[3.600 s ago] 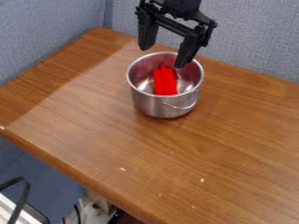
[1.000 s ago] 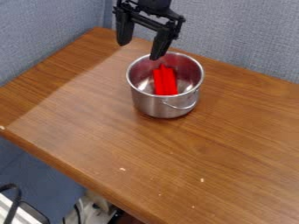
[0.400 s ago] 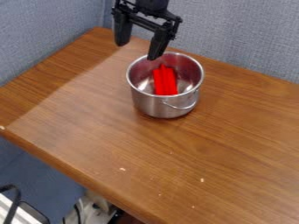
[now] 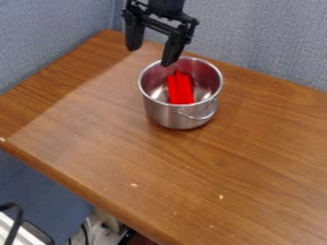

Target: Put the red object in the metal pot

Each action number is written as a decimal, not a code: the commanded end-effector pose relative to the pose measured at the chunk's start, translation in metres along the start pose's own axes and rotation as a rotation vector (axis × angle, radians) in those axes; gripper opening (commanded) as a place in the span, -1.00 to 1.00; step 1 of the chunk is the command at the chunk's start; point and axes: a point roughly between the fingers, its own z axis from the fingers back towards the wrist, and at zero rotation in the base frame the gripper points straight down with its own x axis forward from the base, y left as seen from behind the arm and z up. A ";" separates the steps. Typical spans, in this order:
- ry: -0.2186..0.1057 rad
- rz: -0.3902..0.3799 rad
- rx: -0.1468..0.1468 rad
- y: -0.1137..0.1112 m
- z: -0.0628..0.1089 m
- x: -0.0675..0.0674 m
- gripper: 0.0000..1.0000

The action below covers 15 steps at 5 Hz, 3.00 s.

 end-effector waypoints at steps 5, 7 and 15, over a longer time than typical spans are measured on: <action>-0.052 -0.001 -0.034 0.011 0.021 -0.001 1.00; -0.045 -0.012 -0.052 0.019 0.017 0.003 1.00; -0.163 -0.162 -0.035 0.034 0.020 0.002 1.00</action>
